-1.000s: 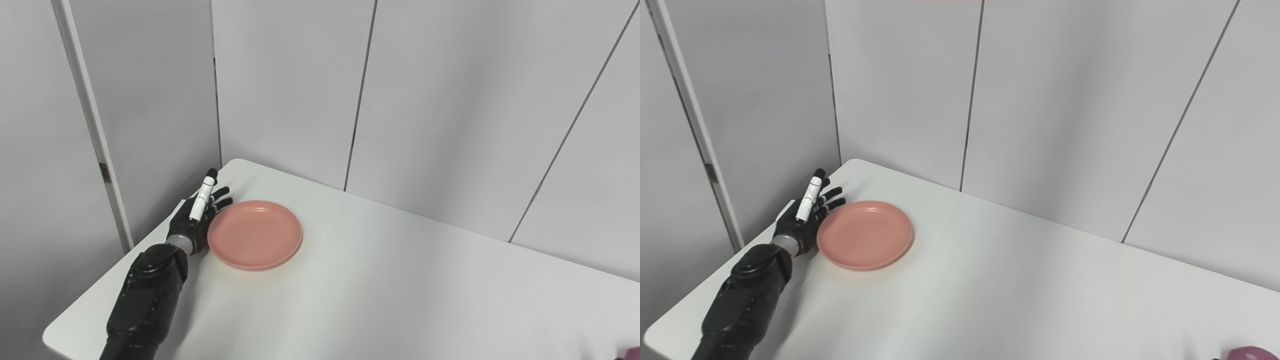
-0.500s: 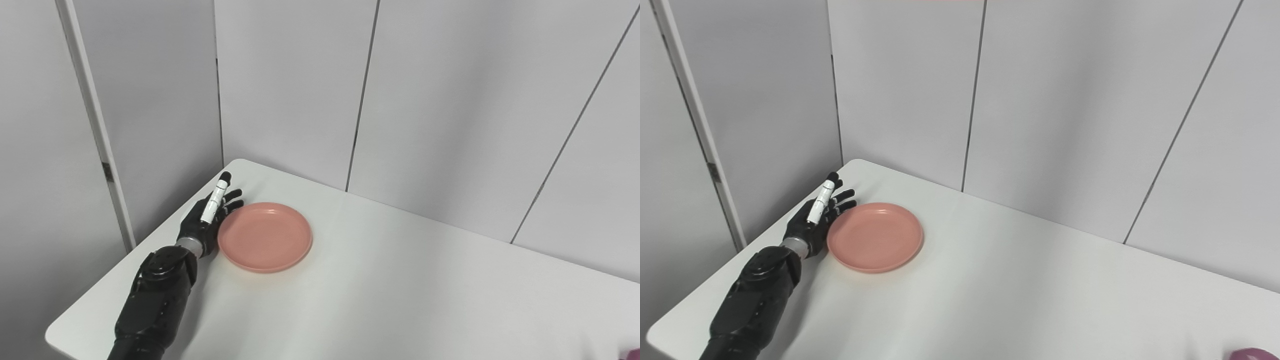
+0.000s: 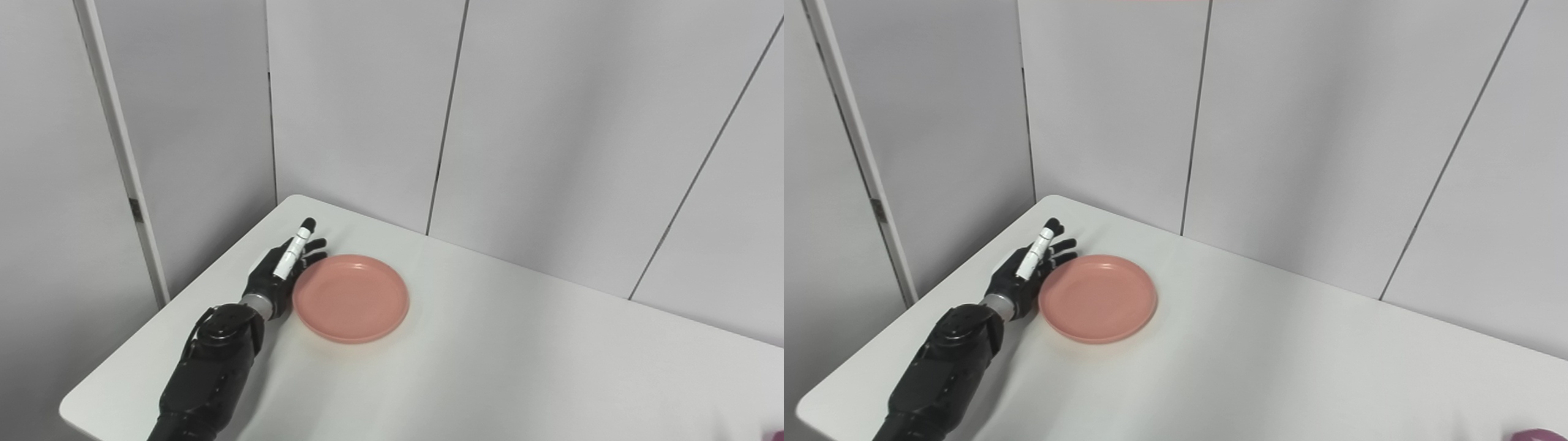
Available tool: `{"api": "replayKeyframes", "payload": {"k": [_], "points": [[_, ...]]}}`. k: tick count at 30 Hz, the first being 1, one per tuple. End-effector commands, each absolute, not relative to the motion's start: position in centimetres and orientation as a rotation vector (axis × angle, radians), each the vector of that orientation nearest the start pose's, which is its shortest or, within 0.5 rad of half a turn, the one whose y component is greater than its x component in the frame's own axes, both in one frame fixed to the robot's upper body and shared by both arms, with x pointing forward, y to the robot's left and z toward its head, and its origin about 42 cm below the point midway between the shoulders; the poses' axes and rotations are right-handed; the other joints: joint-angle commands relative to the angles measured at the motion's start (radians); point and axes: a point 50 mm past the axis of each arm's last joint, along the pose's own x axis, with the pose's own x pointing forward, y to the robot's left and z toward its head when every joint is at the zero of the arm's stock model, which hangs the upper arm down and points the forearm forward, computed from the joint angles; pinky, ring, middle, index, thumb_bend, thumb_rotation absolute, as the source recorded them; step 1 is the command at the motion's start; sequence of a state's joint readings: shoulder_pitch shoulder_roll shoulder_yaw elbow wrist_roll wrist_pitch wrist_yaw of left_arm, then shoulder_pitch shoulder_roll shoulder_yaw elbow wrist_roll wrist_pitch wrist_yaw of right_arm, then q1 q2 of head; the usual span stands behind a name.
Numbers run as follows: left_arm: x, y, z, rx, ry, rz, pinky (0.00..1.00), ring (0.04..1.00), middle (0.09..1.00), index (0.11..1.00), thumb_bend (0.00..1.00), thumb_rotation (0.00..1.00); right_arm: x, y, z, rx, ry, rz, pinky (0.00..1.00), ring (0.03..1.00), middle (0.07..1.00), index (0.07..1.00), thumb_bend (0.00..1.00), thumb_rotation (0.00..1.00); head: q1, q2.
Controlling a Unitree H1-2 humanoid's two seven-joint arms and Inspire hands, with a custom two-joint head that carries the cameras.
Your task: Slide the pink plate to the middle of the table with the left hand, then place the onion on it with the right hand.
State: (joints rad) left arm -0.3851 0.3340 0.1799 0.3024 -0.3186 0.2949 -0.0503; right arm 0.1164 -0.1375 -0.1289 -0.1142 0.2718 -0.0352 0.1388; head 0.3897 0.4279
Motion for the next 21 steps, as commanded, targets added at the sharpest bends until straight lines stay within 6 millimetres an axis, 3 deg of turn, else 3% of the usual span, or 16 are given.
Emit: {"api": "replayKeyframes", "payload": {"k": [1,21], "points": [[41.2,32.4,16.2,-0.077,0.160,-0.022,0.84,0.843,0.869,0.918,0.87,0.85,22.9,-28.0,8.8,0.160,0.016,-0.014,1.00,0.978,0.983,1.000,0.70,1.00,-0.003,0.003],[40.3,26.8,17.5,-0.037,0.155,-0.224,0.81,0.828,0.852,0.909,0.90,0.83,23.0,-27.3,8.9,0.176,0.014,-0.014,1.00,0.973,0.977,1.000,0.71,1.00,-0.041,0.030]]}}
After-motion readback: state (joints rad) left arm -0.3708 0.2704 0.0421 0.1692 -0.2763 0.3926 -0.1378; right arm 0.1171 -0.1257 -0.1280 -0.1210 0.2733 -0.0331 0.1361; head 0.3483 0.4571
